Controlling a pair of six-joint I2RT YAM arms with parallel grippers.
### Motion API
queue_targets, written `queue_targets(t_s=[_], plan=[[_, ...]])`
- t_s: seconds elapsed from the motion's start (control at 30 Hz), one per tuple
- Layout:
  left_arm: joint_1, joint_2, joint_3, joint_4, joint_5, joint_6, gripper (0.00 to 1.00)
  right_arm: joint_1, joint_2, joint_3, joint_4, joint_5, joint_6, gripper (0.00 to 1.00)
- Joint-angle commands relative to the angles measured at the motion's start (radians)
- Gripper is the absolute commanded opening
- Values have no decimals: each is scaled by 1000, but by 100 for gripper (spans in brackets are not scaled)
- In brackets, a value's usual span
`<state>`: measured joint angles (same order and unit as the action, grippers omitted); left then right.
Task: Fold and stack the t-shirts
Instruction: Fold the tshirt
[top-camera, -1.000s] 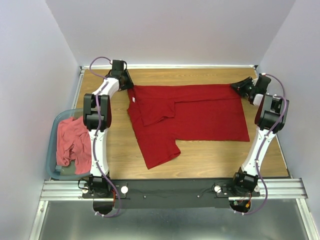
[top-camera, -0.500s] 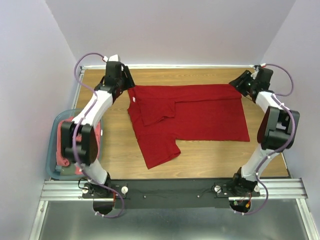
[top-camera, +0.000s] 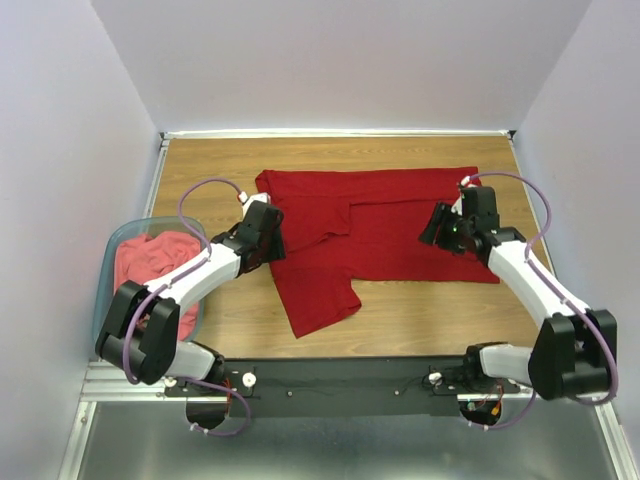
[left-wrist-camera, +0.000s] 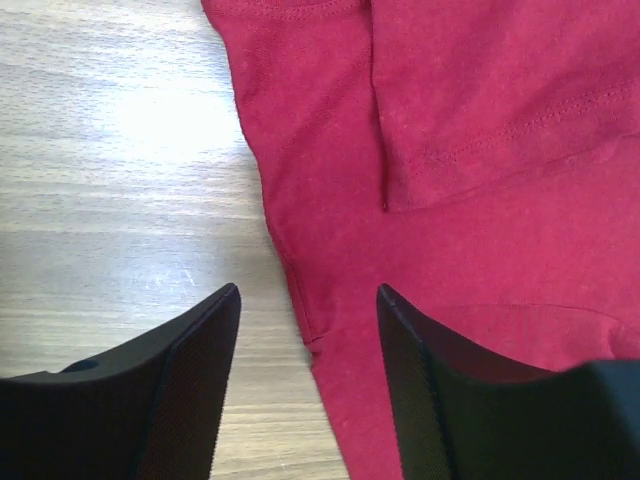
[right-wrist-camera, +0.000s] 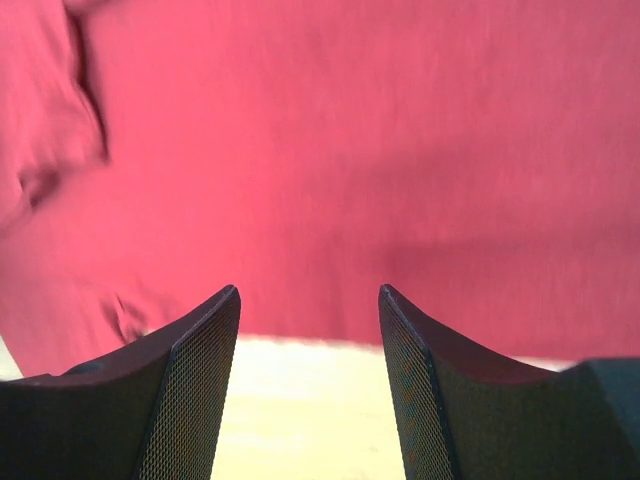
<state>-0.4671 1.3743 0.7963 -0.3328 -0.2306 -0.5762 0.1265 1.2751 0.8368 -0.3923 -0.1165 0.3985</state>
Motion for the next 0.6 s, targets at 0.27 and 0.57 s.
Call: queue_targets(t_s=[0.27, 0.57], plan=[[-21, 85, 12, 32, -35, -47, 52, 24, -230, -153, -112, -18, -9, 65], [-51, 172, 9, 9, -45, -65, 51, 24, -227, -128, -118, 6, -30, 65]])
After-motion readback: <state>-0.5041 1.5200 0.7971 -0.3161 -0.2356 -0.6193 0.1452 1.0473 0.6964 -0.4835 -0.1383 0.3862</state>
